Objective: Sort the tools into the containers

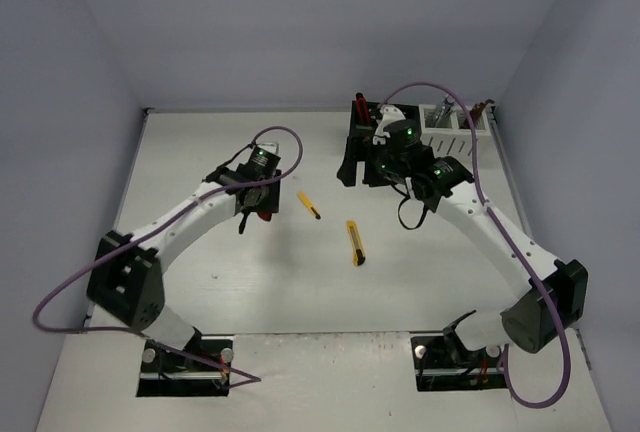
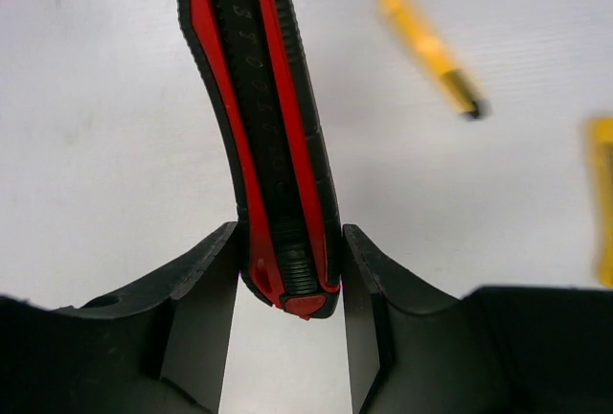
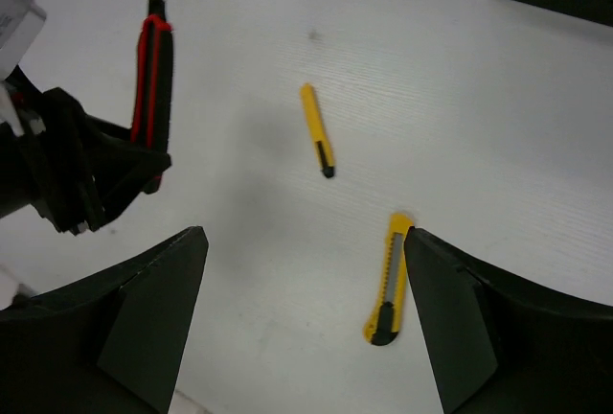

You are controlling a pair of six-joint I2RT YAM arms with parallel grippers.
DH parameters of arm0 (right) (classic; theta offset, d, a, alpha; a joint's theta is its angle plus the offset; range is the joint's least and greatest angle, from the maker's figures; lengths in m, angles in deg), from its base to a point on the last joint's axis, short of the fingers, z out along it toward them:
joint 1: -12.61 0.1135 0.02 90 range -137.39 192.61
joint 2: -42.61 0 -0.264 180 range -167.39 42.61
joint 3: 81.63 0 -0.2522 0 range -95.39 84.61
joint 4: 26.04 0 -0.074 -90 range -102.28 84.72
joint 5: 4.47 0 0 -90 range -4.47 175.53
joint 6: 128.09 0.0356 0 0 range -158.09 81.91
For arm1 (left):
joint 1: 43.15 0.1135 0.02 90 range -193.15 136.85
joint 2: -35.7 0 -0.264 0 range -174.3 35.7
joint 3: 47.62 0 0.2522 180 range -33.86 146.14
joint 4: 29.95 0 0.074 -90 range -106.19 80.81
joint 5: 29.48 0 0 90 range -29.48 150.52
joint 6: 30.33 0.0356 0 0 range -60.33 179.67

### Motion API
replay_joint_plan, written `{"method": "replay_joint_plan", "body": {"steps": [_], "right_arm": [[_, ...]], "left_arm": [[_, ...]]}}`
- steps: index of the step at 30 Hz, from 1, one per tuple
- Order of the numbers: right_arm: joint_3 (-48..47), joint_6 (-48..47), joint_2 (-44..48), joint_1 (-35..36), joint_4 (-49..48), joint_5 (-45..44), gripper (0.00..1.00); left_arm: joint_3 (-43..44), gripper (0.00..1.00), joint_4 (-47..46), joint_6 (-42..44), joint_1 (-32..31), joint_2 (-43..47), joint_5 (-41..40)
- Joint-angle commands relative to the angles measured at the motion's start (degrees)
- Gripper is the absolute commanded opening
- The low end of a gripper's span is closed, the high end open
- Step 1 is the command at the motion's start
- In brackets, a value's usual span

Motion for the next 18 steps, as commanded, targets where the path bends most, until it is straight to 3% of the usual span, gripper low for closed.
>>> {"method": "replay_joint_plan", "body": {"steps": [1, 7, 12, 18], "right_arm": [[-7.41, 2.86, -0.98, -0.02, -2.9, 11.24, 0.81], [-14.01, 5.15, -4.36, -0.01, -4.68, 17.87, 0.77], [-18.8, 5.64, -7.7, 1.09, -6.13, 23.86, 0.73], [-21.98, 5.03, -10.79, 2.57, -6.56, 24.66, 0.73]], "left_arm": [[-5.86, 0.0, -15.88, 14.46, -2.04, 15.84, 4.85], [-12.16, 0.0, -26.92, 22.29, -2.5, 27.59, 12.12], [-12.6, 0.0, -28.03, 25.74, -2.78, 30.21, 16.05], [-11.76, 0.0, -29.39, 27.42, -3.28, 31.24, 19.44]]}}
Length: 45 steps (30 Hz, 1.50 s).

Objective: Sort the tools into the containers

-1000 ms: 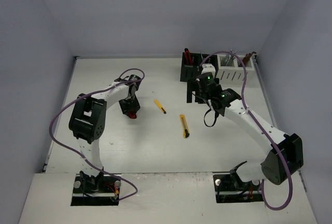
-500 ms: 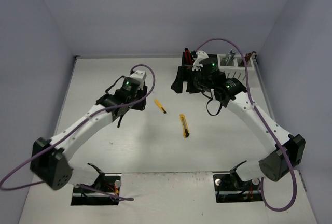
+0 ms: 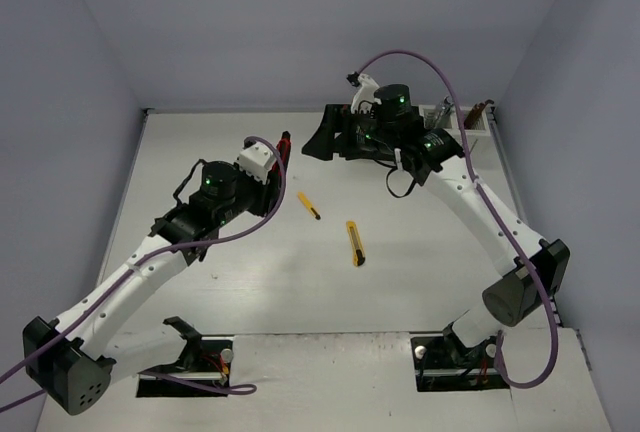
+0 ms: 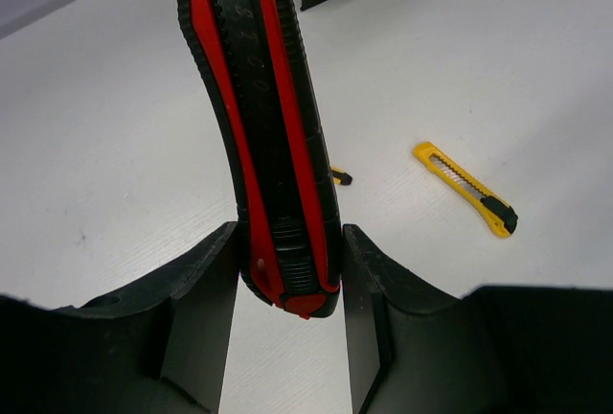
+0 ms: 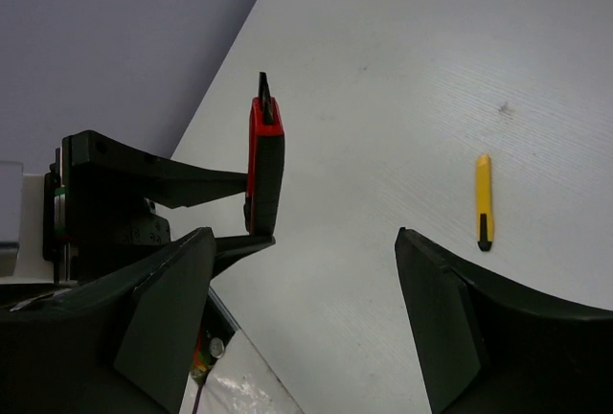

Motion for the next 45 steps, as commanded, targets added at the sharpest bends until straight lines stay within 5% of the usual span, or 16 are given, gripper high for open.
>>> {"method": "replay_joint_plan", "body": {"steps": [1, 14, 25, 32, 35, 36, 40, 45], "right_arm": [[-3.84, 0.22, -1.53, 1.21, -3.83, 3.47, 0.73], [-6.49, -0.49, -4.94, 2.83, -4.59, 3.95, 0.64], [-4.11, -0.15, -4.6, 2.83, -4.68, 3.8, 0.38], [-3.03, -0.07, -3.42, 2.47, -4.68, 3.01, 0.09], [-2.48, -0.26, -2.68, 1.85, -4.68, 2.09, 0.01], [-2.33, -0.34, -2.45, 1.77, -4.68, 1.85, 0.01], [-2.99, -0.96, -1.88, 0.51, -4.55, 0.56, 0.0], [-5.15, -2.1, -1.57, -3.72, -4.51, -3.51, 0.0]], "left_arm": [[2.26, 0.0, -7.4, 3.25, -0.52, 2.11, 4.54], [3.81, 0.0, -7.32, 5.95, -2.43, 0.99, 7.74], [4.16, 0.0, -8.16, 7.1, -3.36, 0.71, 7.63], [4.37, 0.03, -8.11, 6.66, -3.45, 0.01, 7.11], [3.82, 0.17, -8.49, 6.29, -3.46, 0.02, 6.53], [3.67, 0.36, -8.64, 6.21, -3.53, 0.09, 6.22], [3.14, 0.72, -8.59, 6.13, -3.5, 0.18, 4.89], [2.4, 0.84, -7.94, 3.1, -3.41, -0.05, -2.08]]}}
